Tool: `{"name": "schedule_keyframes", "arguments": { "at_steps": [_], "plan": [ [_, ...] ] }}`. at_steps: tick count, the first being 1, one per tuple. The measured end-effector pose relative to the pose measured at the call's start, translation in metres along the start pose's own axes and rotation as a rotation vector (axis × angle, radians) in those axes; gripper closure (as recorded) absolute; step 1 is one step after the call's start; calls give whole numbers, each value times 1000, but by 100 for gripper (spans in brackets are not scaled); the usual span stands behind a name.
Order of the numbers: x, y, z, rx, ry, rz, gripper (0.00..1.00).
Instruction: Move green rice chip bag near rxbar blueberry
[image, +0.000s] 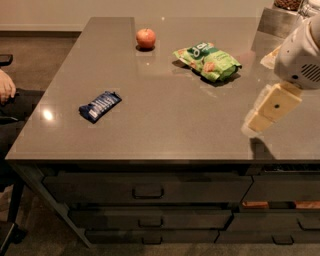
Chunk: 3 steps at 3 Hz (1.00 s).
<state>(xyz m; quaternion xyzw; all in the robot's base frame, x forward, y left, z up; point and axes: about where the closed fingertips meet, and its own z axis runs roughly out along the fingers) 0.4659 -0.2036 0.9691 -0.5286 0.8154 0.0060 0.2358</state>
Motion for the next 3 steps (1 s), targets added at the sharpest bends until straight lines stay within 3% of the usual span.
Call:
{"name": "schedule_keyframes", "arguments": {
  "at_steps": [1,2,3],
  "plan": [
    [-16,-15,16,15,-102,126,0],
    [-35,-26,27,24,-169,196,0],
    [-37,-28,27,30,-176,203,0]
  ]
}}
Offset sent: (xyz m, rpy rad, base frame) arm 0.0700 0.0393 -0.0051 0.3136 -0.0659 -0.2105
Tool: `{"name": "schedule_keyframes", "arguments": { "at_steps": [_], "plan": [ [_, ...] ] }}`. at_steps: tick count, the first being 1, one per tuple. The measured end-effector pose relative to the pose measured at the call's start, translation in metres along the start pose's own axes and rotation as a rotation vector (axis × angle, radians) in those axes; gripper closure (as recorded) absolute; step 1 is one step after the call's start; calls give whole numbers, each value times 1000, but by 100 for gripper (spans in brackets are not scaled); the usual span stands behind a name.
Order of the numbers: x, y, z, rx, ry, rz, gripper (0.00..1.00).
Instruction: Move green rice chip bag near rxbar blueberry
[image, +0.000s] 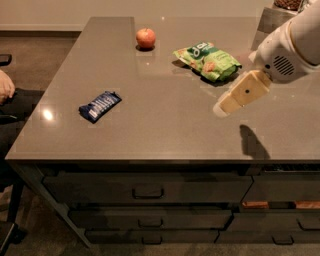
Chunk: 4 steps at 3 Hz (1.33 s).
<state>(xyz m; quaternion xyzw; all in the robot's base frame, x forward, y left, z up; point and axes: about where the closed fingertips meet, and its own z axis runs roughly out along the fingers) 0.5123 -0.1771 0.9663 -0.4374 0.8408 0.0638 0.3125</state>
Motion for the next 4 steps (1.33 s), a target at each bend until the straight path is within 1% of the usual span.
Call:
{"name": "schedule_keyframes", "arguments": {
  "at_steps": [1,2,3,4],
  "plan": [
    [-2,-5,5,7,2,29,0],
    [-14,-23,19,44,-16,105,0],
    [-33,-43,38,88,-57,204,0],
    [-56,-72,62,146,-133,304,0]
  ]
}}
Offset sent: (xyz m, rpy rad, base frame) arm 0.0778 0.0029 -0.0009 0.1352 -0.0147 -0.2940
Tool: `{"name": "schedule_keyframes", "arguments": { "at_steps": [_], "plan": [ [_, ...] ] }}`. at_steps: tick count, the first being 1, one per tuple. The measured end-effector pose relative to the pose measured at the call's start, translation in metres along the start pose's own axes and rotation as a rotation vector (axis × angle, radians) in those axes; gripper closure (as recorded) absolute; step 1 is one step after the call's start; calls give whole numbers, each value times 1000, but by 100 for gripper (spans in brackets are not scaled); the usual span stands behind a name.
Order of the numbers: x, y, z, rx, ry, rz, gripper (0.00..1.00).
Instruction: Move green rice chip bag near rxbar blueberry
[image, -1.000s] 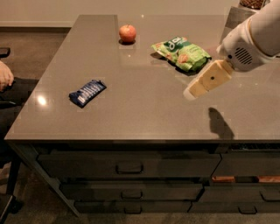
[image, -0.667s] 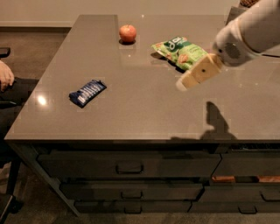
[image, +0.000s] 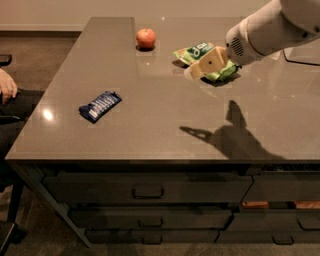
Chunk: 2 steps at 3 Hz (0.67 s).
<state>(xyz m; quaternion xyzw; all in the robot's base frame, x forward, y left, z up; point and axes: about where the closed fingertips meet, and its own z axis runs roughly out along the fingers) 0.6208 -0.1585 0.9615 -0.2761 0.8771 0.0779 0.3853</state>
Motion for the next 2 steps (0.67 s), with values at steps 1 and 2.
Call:
{"name": "schedule_keyframes", "arguments": {
  "at_steps": [1,2],
  "plan": [
    [-16,-14,19,35,-47,45,0],
    [-26,-40,41,85,-51,83,0]
  ]
}}
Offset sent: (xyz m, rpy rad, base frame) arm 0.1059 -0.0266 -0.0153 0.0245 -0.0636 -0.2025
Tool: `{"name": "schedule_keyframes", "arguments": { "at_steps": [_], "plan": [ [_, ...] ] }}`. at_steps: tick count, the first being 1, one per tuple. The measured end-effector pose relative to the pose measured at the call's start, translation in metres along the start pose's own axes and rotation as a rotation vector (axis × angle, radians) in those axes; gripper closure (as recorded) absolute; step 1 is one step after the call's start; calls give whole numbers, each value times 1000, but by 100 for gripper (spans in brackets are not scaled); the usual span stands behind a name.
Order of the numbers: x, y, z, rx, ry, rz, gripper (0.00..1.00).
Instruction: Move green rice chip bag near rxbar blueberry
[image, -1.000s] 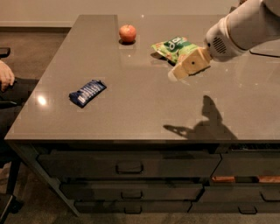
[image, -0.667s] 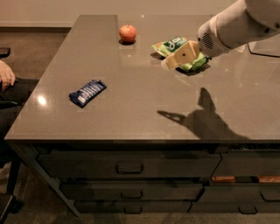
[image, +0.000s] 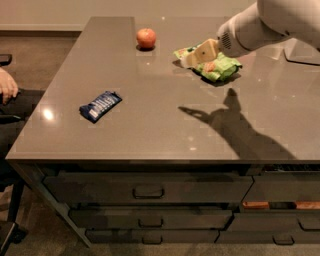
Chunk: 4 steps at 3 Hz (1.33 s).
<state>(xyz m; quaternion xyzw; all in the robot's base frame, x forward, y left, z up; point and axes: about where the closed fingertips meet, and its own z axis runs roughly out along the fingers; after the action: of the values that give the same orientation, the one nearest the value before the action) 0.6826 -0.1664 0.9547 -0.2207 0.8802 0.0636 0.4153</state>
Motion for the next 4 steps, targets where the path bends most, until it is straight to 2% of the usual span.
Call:
{"name": "schedule_keyframes", "arguments": {
  "at_steps": [2,3,4],
  "plan": [
    [-6,-41,42,67,35,42,0],
    [-6,-64,70,85,76,48,0],
    [-5,-76,83,89,100,51,0]
  ]
}}
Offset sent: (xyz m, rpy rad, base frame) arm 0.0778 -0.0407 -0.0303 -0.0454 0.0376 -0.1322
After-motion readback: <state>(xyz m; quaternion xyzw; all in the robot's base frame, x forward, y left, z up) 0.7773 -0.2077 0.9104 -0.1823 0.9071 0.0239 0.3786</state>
